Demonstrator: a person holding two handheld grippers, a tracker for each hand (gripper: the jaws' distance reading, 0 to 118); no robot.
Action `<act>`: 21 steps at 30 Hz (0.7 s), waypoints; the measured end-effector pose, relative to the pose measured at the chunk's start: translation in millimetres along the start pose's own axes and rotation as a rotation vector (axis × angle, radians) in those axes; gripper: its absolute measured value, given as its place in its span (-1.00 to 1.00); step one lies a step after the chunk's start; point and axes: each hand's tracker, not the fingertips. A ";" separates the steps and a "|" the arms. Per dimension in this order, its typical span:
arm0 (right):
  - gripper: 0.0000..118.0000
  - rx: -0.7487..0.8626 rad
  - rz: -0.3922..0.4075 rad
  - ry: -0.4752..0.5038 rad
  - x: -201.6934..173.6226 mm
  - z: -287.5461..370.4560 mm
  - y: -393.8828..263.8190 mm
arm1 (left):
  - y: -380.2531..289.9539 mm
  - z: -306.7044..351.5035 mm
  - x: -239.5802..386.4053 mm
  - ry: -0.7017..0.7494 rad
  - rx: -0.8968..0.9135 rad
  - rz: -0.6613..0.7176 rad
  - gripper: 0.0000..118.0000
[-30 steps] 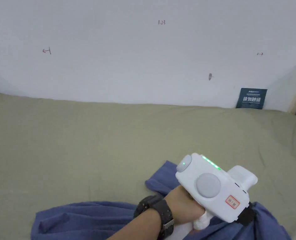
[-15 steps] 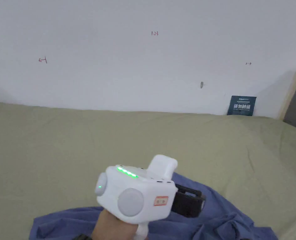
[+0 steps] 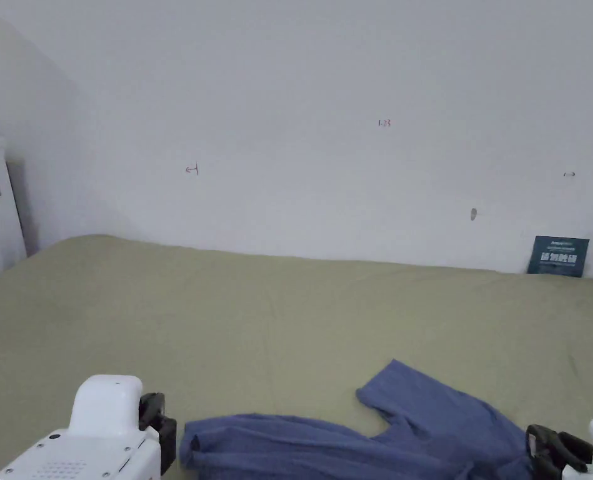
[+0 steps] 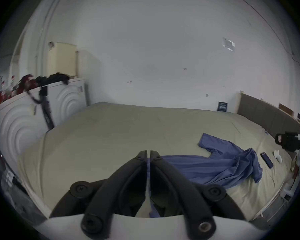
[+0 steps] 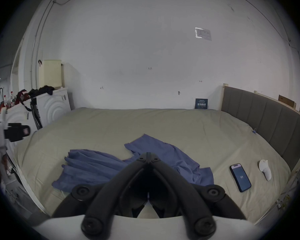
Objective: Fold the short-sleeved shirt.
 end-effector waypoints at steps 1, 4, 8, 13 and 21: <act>-0.98 -0.009 -0.007 0.005 0.1 1.4 -4.9 | -5.8 7.0 -0.2 0.013 0.011 -0.012 -0.96; -0.98 -0.042 -0.051 0.016 -0.3 5.6 -15.7 | -15.0 12.1 1.6 0.007 -0.029 -0.020 -0.96; -0.98 -0.040 -0.033 -0.005 -3.7 8.8 -14.8 | -13.5 7.9 10.6 -0.003 -0.048 -0.020 -0.96; -0.98 -0.025 -0.050 -0.012 2.2 6.2 -4.2 | 5.2 -27.6 16.2 -0.026 -0.057 -0.038 -0.76; -0.98 -0.039 -0.081 -0.019 30.4 0.1 -0.3 | 8.8 -180.5 -3.0 -0.128 -0.369 0.026 0.99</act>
